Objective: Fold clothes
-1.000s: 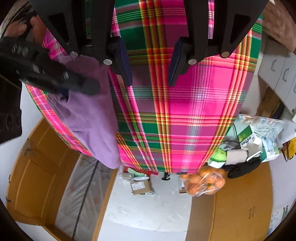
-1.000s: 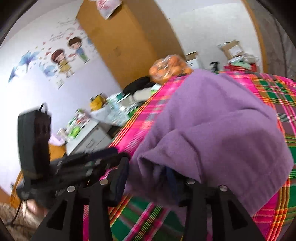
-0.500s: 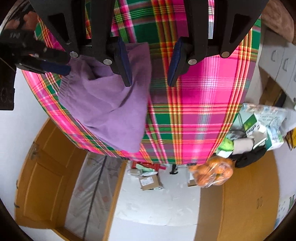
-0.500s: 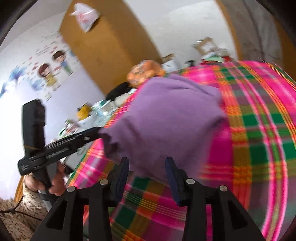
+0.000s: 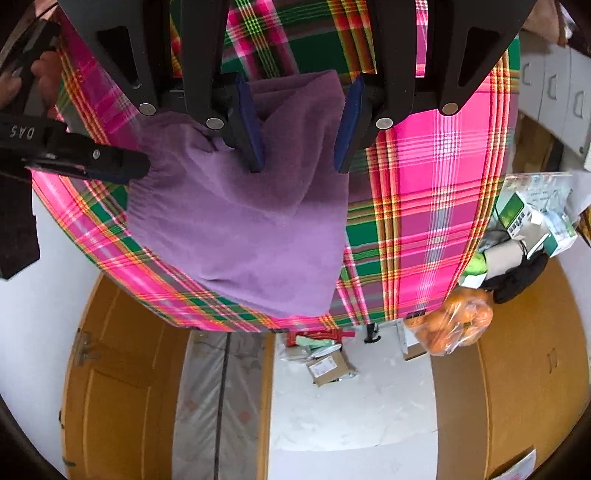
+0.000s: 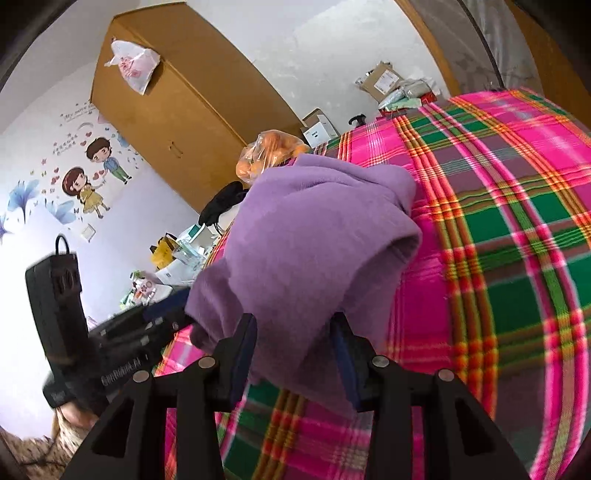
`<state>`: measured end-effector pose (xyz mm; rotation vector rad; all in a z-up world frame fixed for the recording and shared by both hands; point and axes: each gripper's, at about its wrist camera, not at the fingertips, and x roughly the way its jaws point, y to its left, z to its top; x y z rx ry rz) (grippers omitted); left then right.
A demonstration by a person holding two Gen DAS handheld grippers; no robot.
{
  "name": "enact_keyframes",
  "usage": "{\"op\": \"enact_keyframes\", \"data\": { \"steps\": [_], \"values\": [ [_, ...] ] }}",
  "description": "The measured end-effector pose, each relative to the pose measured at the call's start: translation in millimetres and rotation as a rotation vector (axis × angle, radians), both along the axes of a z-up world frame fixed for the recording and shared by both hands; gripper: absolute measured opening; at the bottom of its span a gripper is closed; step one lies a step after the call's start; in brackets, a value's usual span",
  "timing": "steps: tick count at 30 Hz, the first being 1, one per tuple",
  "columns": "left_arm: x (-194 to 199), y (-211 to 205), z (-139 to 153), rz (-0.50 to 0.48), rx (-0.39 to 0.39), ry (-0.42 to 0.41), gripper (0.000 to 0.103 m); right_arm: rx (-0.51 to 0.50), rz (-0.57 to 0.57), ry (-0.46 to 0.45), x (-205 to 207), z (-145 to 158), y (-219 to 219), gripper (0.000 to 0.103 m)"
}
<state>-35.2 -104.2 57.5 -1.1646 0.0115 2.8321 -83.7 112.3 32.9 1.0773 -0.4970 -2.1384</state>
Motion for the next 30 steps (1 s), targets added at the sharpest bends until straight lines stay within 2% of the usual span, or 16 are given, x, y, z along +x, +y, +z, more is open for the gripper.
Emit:
{"op": "enact_keyframes", "data": {
  "steps": [2,4,5,6,8,13,16,21,30],
  "values": [
    [-2,2,-2,-0.007,-0.013,0.0,0.041,-0.043,-0.001,-0.021,-7,-1,-3,0.043],
    [-5,3,-5,-0.01,-0.027,-0.005,0.041,-0.085,-0.005,-0.034,-14,-1,-7,0.033],
    [-7,4,-6,-0.008,-0.034,-0.01,0.041,-0.094,-0.002,-0.027,-15,1,-9,0.019],
    [-9,3,-8,-0.006,-0.038,-0.015,0.041,-0.094,0.004,-0.016,-16,4,-12,0.013],
    [-13,0,-10,0.001,-0.026,-0.021,0.041,-0.094,0.018,0.002,-18,10,-18,0.011],
    [-16,-13,-11,0.041,0.027,-0.01,0.041,-0.101,0.072,0.033,-21,24,-37,0.011],
    [-14,-20,-8,0.068,0.034,0.008,0.04,-0.114,0.106,0.041,-23,32,-52,0.011],
    [-11,-40,-7,0.119,0.073,0.012,0.037,-0.106,0.148,0.037,-22,32,-70,0.011],
    [2,-39,-1,0.077,0.075,0.017,0.037,-0.01,0.045,-0.026,-5,6,-33,0.016]
  ]
}}
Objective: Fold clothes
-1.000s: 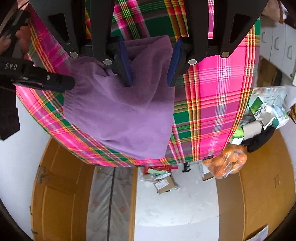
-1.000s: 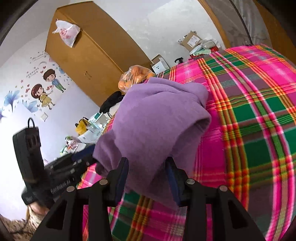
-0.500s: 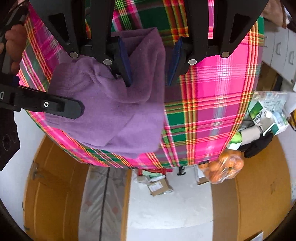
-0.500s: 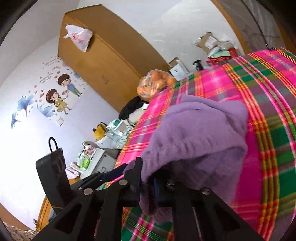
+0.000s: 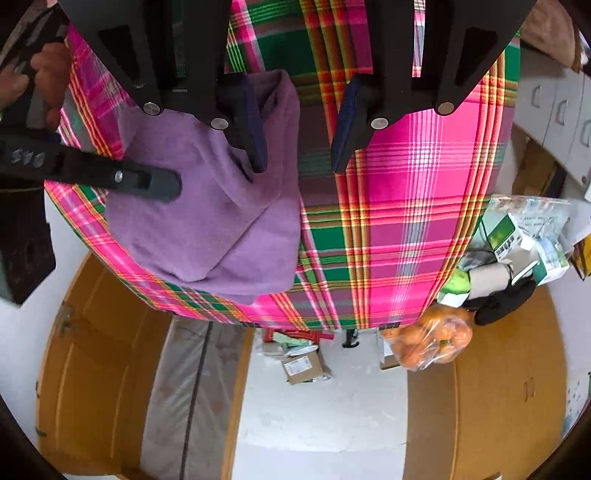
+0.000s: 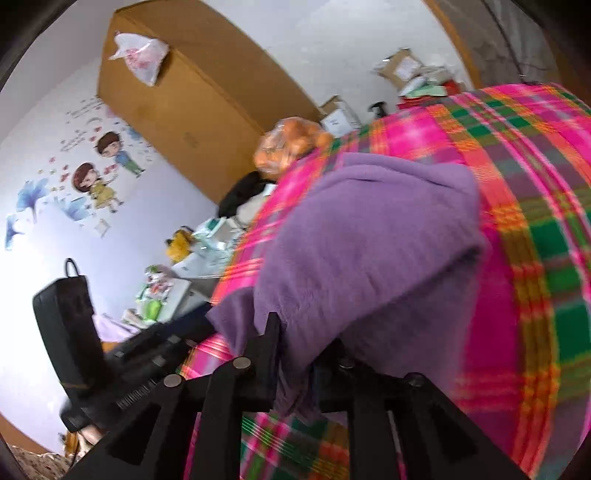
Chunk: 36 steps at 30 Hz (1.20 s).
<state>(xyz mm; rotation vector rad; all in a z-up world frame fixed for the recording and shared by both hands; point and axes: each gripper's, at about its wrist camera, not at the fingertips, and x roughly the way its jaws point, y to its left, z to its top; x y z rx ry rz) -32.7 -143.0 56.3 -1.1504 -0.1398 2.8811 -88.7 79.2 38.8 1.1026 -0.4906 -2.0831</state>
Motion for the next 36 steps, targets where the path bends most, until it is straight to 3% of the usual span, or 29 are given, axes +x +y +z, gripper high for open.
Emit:
{"op": "enact_keyframes", "data": {
  "steps": [4,8,11,14,19,21,25,33,36],
  "values": [
    [7,2,9,0.006,0.007,0.031,0.037,0.011,-0.049,0.016,12,-1,24,0.024],
    [9,19,13,-0.06,-0.014,0.045,0.039,0.025,-0.091,0.018,17,-6,38,0.046],
    [8,36,12,-0.109,-0.061,0.041,0.039,-0.031,-0.101,-0.027,6,-15,43,0.056],
    [7,53,8,-0.175,-0.09,0.029,0.039,-0.104,-0.107,-0.08,-8,-25,46,0.059],
    [7,67,2,-0.226,-0.133,0.017,0.04,-0.151,-0.114,-0.11,-22,-24,37,0.058],
    [4,67,1,-0.222,-0.128,0.011,0.04,-0.153,-0.101,-0.081,-23,-19,31,0.034],
    [5,68,2,-0.224,-0.107,0.018,0.047,-0.146,-0.075,-0.03,-23,-7,19,0.021],
    [13,61,10,-0.196,-0.044,0.037,0.048,-0.178,0.006,-0.002,-23,12,-4,0.02],
    [20,56,17,-0.219,0.01,0.064,0.056,-0.193,0.045,-0.012,-25,13,-15,0.02]
  ]
}}
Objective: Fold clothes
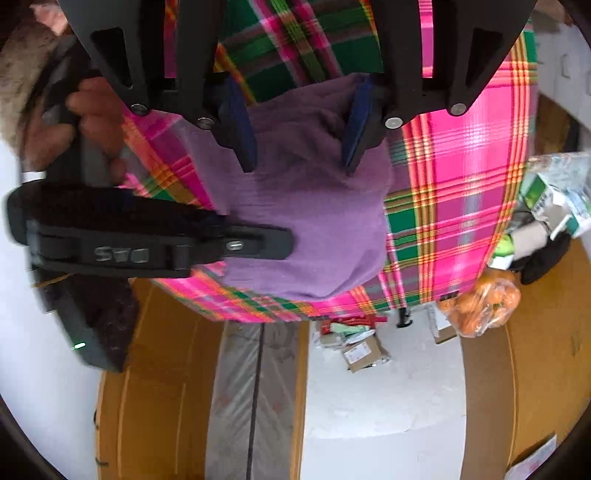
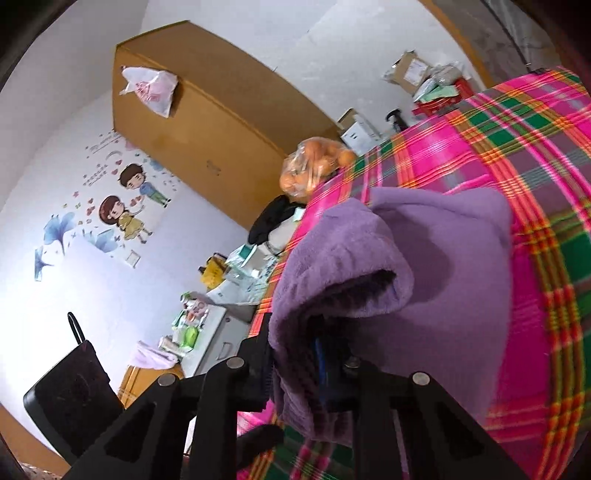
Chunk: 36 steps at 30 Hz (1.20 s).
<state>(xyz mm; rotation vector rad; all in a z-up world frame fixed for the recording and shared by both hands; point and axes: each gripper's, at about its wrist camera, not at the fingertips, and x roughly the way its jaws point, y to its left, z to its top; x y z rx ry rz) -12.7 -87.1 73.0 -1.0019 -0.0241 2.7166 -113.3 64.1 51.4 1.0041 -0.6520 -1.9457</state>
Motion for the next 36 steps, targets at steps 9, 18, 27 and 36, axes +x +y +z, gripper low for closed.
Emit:
{"op": "enact_keyframes", "data": {
  "steps": [9,18,27,36],
  "values": [
    [-21,-5,-17,0.13,-0.082,-0.078,0.056,-0.021,0.105,-0.07,-3,-11,-21,0.022],
    [-37,-32,-35,0.232,-0.032,-0.149,0.057,-0.002,0.014,-0.089,-3,-14,18,0.038],
    [-43,-57,-47,0.297,0.04,-0.206,0.056,0.155,-0.223,-0.128,4,-44,86,0.052],
    [-45,-76,-49,0.348,0.086,-0.23,0.057,0.173,-0.151,-0.141,-4,-55,62,0.053]
  ]
}}
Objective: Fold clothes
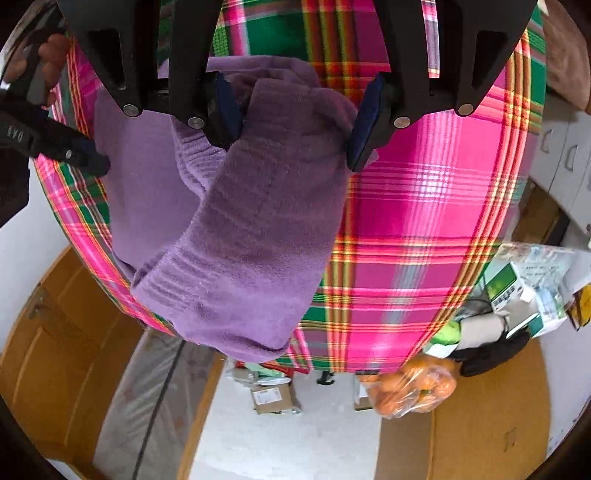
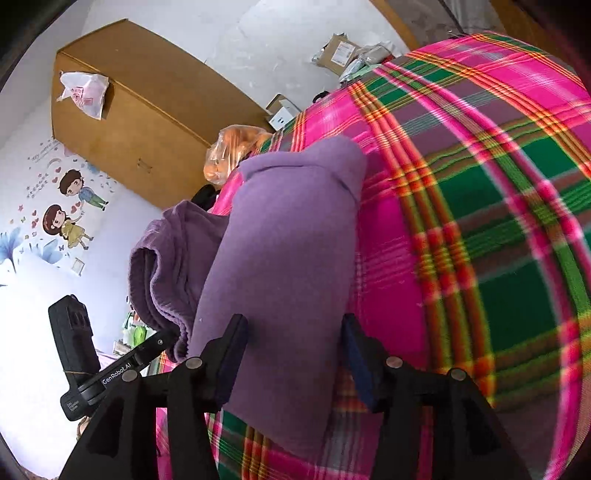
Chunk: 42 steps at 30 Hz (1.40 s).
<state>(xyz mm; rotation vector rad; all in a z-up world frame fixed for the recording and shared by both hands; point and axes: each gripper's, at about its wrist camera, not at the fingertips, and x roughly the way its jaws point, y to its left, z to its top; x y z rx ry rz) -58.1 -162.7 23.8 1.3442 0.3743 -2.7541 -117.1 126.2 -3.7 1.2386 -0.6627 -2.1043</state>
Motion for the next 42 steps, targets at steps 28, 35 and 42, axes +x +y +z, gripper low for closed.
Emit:
{"op": "enact_keyframes", "data": {
  "steps": [28,35,42],
  "values": [
    [6,28,9,-0.057,0.038,-0.014,0.058,-0.091,-0.099,0.163,18,49,55,0.015],
    [5,45,10,-0.11,0.061,-0.008,0.058,-0.041,-0.156,0.186,24,61,84,0.015],
    [2,53,6,-0.127,0.054,-0.026,0.058,0.002,-0.197,0.217,35,69,96,0.015]
  ]
}}
